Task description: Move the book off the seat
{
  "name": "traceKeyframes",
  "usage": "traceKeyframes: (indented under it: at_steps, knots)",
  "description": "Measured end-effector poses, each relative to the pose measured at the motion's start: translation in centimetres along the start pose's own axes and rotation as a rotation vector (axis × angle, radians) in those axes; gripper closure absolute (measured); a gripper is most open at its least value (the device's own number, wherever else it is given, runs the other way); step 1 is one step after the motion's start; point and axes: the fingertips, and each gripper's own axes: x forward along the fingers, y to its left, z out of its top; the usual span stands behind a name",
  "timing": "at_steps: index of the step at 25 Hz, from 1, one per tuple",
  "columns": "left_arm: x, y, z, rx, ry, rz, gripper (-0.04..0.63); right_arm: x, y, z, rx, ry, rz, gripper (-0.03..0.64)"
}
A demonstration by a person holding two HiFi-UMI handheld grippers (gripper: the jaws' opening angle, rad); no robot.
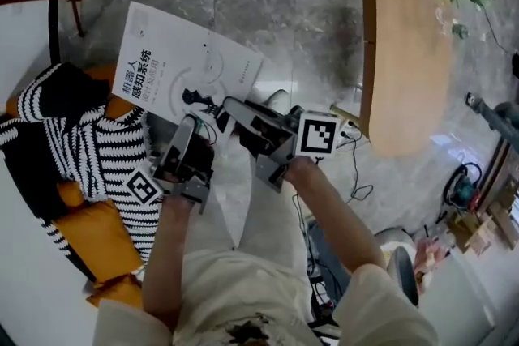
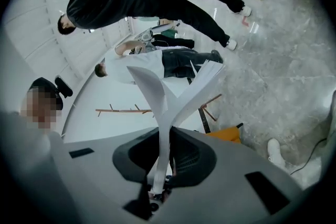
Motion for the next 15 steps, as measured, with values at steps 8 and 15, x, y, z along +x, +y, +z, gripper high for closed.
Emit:
traceKeyframes:
  at_steps: [8, 15]
  knots:
    - [0.0, 1.0, 0.2, -0.01, -0.013, 0.033, 0.542, 0.2, -1.0, 0.3, 0.005, 0.04, 0.002, 0.568]
    - [-0.1, 0.6, 0.6, -0.009, -0.048, 0.031, 0.543, 0.7, -0.7, 0.4, 0.012, 0.055, 0.006, 0.568]
